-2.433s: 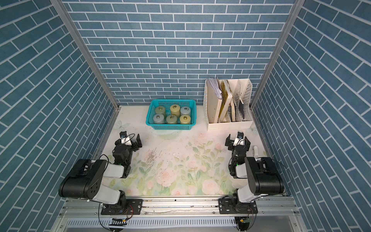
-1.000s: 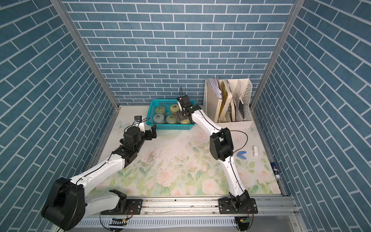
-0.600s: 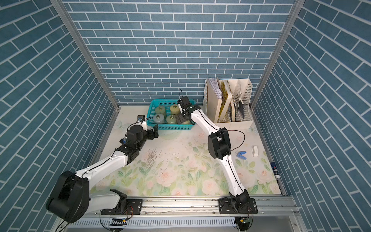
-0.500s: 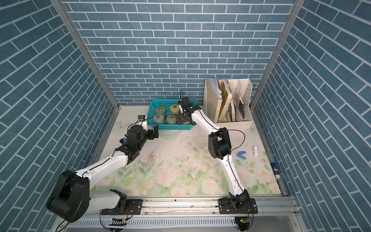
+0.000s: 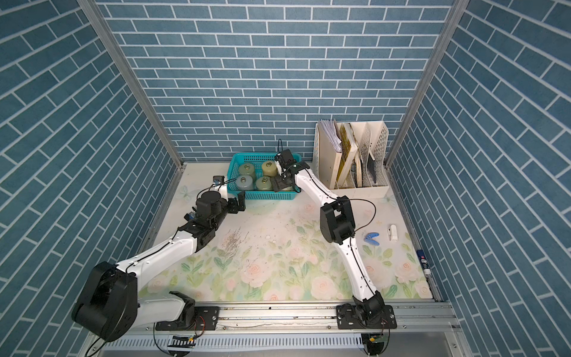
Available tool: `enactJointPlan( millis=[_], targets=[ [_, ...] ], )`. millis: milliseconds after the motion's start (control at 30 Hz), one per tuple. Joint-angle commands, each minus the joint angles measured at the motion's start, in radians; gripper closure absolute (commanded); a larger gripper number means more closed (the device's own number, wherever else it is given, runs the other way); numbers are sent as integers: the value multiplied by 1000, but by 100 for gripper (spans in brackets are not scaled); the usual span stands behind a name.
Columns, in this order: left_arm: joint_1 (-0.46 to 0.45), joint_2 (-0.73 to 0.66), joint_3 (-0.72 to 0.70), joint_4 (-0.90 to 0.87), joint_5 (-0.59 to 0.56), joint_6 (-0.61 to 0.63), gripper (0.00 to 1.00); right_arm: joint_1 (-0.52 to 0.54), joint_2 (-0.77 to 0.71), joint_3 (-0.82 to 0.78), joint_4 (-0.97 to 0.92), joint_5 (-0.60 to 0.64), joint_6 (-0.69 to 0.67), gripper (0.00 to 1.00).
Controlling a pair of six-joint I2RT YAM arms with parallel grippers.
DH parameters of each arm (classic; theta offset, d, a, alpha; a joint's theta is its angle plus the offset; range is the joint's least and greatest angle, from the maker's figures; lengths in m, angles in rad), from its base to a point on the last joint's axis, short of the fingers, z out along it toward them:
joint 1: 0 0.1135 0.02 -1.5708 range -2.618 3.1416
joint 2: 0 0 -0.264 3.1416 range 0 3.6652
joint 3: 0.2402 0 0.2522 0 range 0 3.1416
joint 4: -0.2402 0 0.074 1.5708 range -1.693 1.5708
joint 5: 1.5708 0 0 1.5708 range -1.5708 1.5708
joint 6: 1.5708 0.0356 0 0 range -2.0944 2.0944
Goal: Take the tea canister out of the basket
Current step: Pick up the tea canister from the basket.
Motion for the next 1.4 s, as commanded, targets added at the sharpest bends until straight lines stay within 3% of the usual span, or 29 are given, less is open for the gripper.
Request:
enactJointPlan(
  millis=[0, 167, 367, 700, 1100, 1367],
  targets=[
    [-9, 10, 29, -23, 4, 4, 0, -11, 57, 12, -96, 1, 29, 6],
    [-11, 14, 43, -34, 4, 7, 0, -12, 53, 21, -109, 44, 36, 16],
    [-15, 20, 68, -41, 11, 7, 0, -11, -13, 13, -68, 39, 43, 38],
    [-32, -24, 80, -49, 37, -4, 0, -2, -173, -39, 99, 50, 13, 100],
    [-50, -86, 99, -36, 153, 3, 0, 23, -591, -494, 387, 81, -25, 100],
    [-137, -46, 73, -4, 286, 57, 0, 24, -948, -967, 466, 143, -47, 100]
  ],
)
